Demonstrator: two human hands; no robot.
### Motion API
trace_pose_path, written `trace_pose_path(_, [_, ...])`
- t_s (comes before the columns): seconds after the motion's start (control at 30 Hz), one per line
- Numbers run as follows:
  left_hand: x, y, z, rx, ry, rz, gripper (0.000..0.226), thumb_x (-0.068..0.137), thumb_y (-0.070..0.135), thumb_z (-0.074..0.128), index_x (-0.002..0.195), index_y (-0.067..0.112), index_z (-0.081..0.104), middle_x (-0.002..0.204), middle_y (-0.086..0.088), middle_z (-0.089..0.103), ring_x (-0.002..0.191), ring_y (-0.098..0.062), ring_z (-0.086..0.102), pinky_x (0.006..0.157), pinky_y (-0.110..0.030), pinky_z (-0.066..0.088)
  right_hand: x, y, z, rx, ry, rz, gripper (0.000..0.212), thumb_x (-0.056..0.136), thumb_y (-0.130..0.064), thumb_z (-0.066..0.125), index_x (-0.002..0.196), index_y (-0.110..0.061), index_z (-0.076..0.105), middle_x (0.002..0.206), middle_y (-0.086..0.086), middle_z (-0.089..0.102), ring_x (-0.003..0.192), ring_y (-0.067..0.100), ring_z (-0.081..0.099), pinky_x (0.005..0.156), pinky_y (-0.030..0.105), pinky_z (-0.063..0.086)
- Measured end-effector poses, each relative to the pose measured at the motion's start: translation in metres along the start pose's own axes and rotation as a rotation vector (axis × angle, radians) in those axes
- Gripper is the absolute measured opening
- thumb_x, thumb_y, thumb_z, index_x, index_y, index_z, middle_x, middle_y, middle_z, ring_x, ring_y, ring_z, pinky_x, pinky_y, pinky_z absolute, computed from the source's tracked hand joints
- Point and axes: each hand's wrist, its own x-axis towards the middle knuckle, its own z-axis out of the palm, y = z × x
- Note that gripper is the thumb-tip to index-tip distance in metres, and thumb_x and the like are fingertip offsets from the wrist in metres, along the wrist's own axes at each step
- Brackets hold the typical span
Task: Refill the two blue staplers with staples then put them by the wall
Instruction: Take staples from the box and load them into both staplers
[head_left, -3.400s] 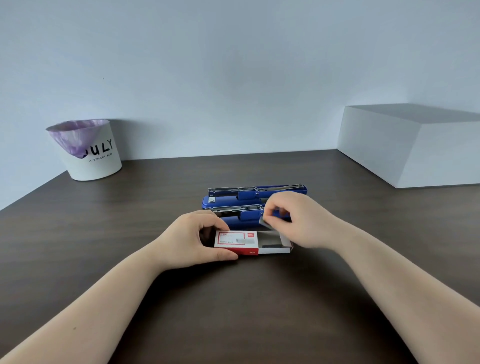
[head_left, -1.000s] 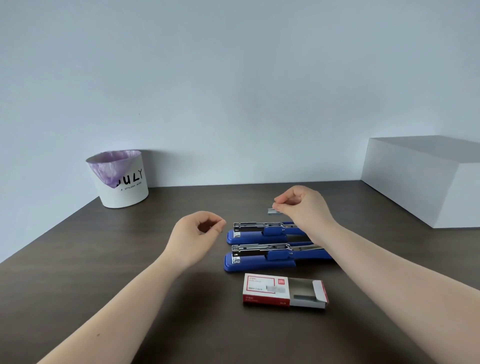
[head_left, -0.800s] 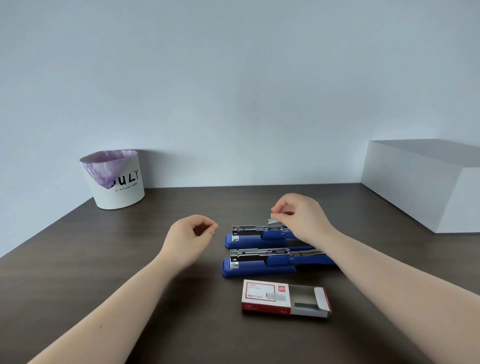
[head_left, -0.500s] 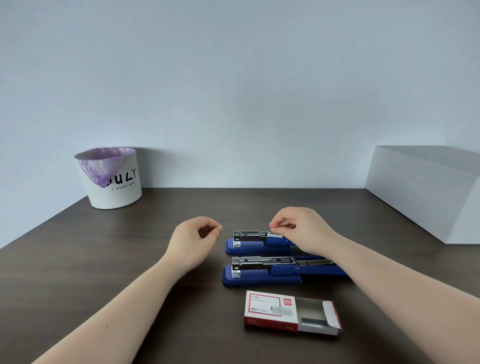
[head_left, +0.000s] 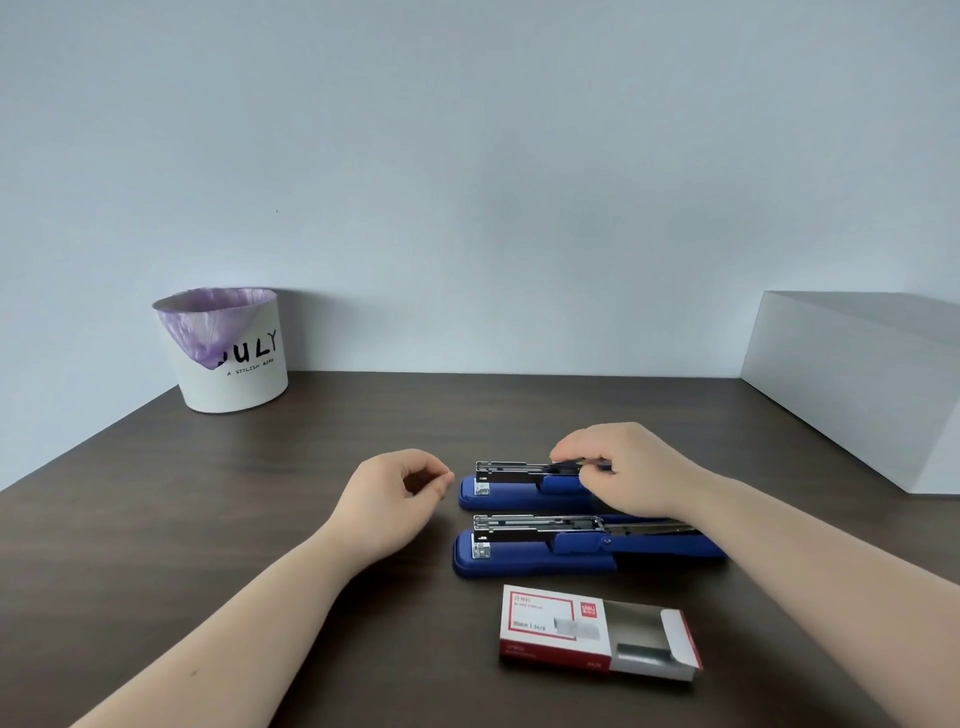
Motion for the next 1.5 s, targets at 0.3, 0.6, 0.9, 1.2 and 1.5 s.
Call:
trace_pose_path(0.3, [0.001, -0.001, 0.002, 0.018, -0.008, 0.001, 0.01, 0.085, 0.023, 0.062, 0.086, 0.022, 0.071, 0.079, 0.011, 0.069, 0.068, -0.005, 0.057, 0.069, -0.018, 0.046, 0.007, -0.009, 0.0, 0.187, 0.162, 0.097, 0.021, 0.087, -0.015, 0.062, 0.106, -0.02, 0.071, 0.104, -0.008, 0.07, 0.083, -0.004, 0.059, 0.071, 0.0, 0.04])
trace_pose_path(0.6, [0.01, 0.0, 0.009, 0.051, -0.054, 0.067, 0.015, 0.083, 0.024, 0.063, 0.095, 0.024, 0.071, 0.094, 0.01, 0.069, 0.084, -0.006, 0.062, 0.07, -0.008, 0.039, 0.014, -0.02, 0.003, 0.263, 0.044, 0.147, 0.02, 0.088, -0.011, 0.06, 0.102, -0.018, 0.074, 0.109, -0.004, 0.07, 0.095, 0.007, 0.061, 0.077, 0.009, 0.039])
trace_pose_path(0.9, [0.009, 0.002, 0.008, 0.096, -0.074, 0.085, 0.015, 0.085, 0.024, 0.06, 0.096, 0.025, 0.071, 0.09, 0.013, 0.066, 0.087, -0.004, 0.059, 0.068, -0.004, 0.035, 0.01, -0.022, 0.01, 0.2, 0.079, 0.096, 0.02, 0.091, -0.013, 0.057, 0.102, -0.019, 0.073, 0.112, -0.005, 0.07, 0.098, 0.006, 0.061, 0.089, 0.016, 0.042])
trace_pose_path(1.2, [0.008, 0.001, 0.007, 0.112, -0.088, 0.096, 0.017, 0.086, 0.025, 0.059, 0.099, 0.025, 0.07, 0.09, 0.013, 0.065, 0.089, -0.005, 0.059, 0.067, -0.004, 0.035, 0.004, -0.023, 0.01, 0.023, 0.054, -0.042, 0.021, 0.09, -0.021, 0.058, 0.103, -0.012, 0.071, 0.11, 0.0, 0.07, 0.102, 0.013, 0.06, 0.095, 0.027, 0.047])
trace_pose_path(1.5, [0.009, -0.002, 0.009, 0.104, -0.112, 0.119, 0.025, 0.08, 0.034, 0.067, 0.103, 0.024, 0.069, 0.101, 0.012, 0.065, 0.086, -0.006, 0.063, 0.082, -0.024, 0.05, 0.014, -0.027, 0.007, 0.004, 0.107, 0.009, 0.018, 0.09, -0.023, 0.058, 0.101, -0.017, 0.071, 0.098, -0.003, 0.069, 0.088, 0.013, 0.06, 0.081, 0.024, 0.047])
